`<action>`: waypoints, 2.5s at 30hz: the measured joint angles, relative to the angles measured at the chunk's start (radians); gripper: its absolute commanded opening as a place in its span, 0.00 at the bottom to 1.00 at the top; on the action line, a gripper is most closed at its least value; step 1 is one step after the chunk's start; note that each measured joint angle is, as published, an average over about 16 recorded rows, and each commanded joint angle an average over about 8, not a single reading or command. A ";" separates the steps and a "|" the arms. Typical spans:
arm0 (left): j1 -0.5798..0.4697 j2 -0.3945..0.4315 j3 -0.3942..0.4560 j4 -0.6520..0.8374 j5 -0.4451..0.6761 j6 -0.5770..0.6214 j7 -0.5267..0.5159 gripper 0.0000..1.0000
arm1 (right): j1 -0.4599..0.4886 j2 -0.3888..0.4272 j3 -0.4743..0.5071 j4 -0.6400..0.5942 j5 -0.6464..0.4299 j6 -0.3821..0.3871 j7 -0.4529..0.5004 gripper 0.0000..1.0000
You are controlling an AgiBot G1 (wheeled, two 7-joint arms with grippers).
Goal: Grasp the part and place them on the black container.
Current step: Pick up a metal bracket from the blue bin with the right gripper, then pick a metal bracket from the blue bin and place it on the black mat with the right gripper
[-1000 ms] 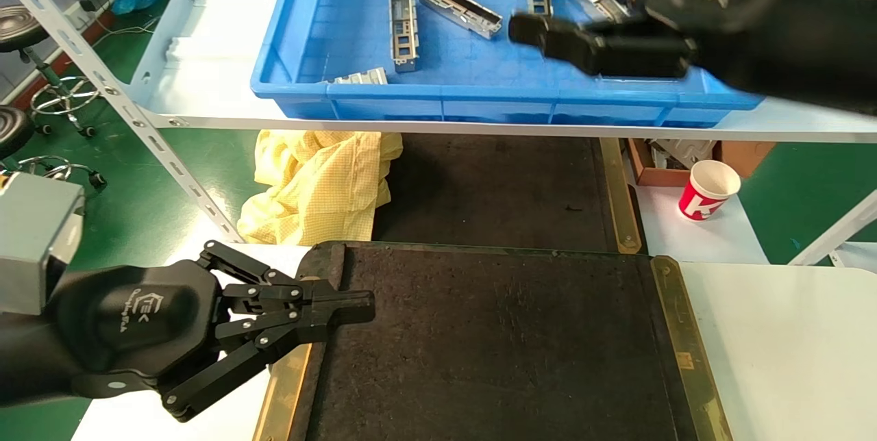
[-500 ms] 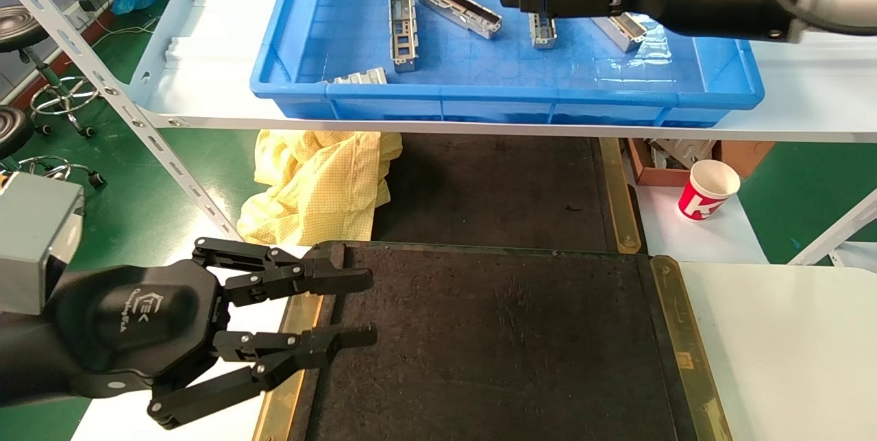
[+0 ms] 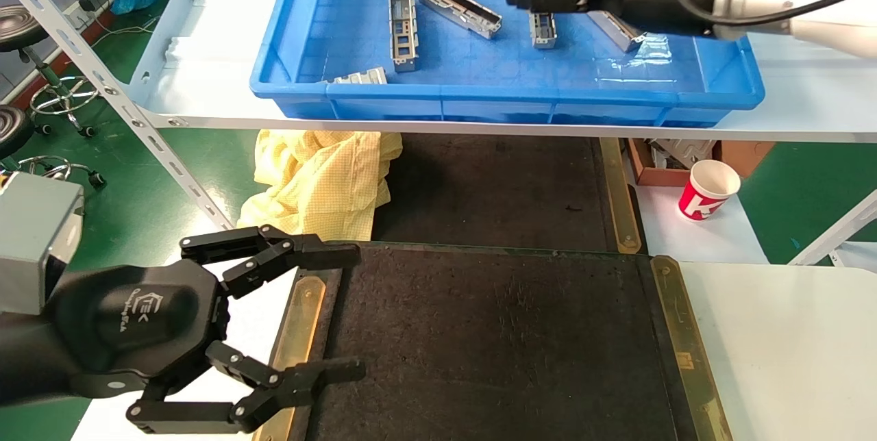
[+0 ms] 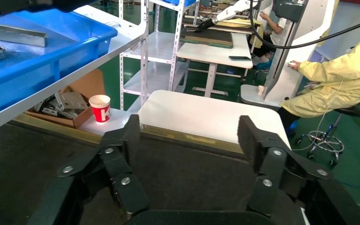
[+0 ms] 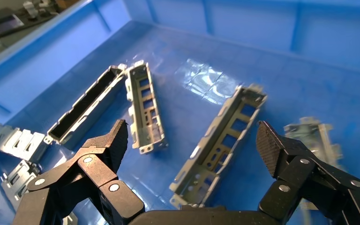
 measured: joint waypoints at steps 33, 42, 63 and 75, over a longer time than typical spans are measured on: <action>0.000 0.000 0.000 0.000 0.000 0.000 0.000 1.00 | 0.001 -0.039 -0.024 -0.063 -0.035 0.051 0.036 0.00; 0.000 0.000 0.000 0.000 0.000 0.000 0.000 1.00 | -0.003 -0.040 -0.021 -0.060 -0.030 0.068 0.033 0.00; 0.000 0.000 0.000 0.000 0.000 0.000 0.000 1.00 | 0.038 -0.003 -0.004 -0.034 -0.006 0.017 0.008 0.00; 0.000 0.000 0.000 0.000 0.000 0.000 0.000 1.00 | 0.099 0.104 0.005 0.014 0.015 -0.293 -0.030 0.00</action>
